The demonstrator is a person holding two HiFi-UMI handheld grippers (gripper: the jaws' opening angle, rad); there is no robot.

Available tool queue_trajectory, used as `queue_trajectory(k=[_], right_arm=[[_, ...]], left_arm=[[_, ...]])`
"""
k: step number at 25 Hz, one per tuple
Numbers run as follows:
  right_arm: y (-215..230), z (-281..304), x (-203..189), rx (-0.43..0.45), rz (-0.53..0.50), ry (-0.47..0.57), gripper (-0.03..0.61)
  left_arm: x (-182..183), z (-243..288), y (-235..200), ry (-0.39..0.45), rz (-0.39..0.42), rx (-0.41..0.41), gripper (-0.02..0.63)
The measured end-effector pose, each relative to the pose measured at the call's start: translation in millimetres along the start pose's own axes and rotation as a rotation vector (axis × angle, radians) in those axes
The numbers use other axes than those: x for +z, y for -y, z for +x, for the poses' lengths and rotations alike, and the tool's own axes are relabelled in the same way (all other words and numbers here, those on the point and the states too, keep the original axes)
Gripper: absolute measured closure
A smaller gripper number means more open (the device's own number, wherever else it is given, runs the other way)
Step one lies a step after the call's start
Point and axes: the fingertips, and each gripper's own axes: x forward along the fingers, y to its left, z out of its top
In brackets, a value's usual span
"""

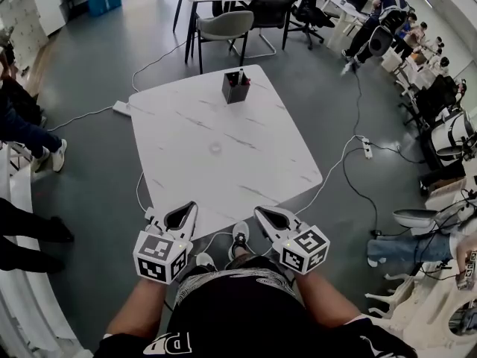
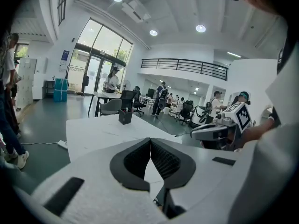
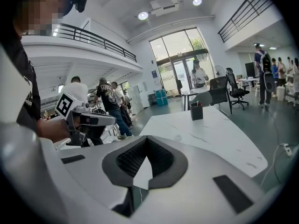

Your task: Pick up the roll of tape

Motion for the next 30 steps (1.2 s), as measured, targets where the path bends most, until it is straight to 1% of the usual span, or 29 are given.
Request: queue_trajectory(k=[4,7,12,15,26,30], right_arm=[[8.8,12.0,12.5,0.038,-0.017,-0.003,0.575],[18.7,21.2,22.7,0.061,-0.039,-0.001,0.575],[44.3,31.9,35.8,0.077,-0.040,-0.001,0.575],[58.1,33.2,41.0,0.081,-0.038,-0.008,0.575],[118.1,47.3,40.4,0.089,-0.008,-0.035,0.575],[130.1,47.8,41.1,0.104,0.000,-0.051,0.575]], left_arm=[[4.6,8.2,-5.4,-0.011,-0.004,0.035,0.595],[12.9,22.2,-9.6,-0.001,-0.016,0.049,0.595],[27.7,55.1,-13.0,-0.008,0.003,0.064,0.595],[30.2,72.0,-16.5,-0.039,0.018,0.081,0.595],[11.2,161.4,-48.6,-0.173,0.051,0.121,0.595],[5.4,191.3,-61.1,-0.215,0.051,0.141,0.595]])
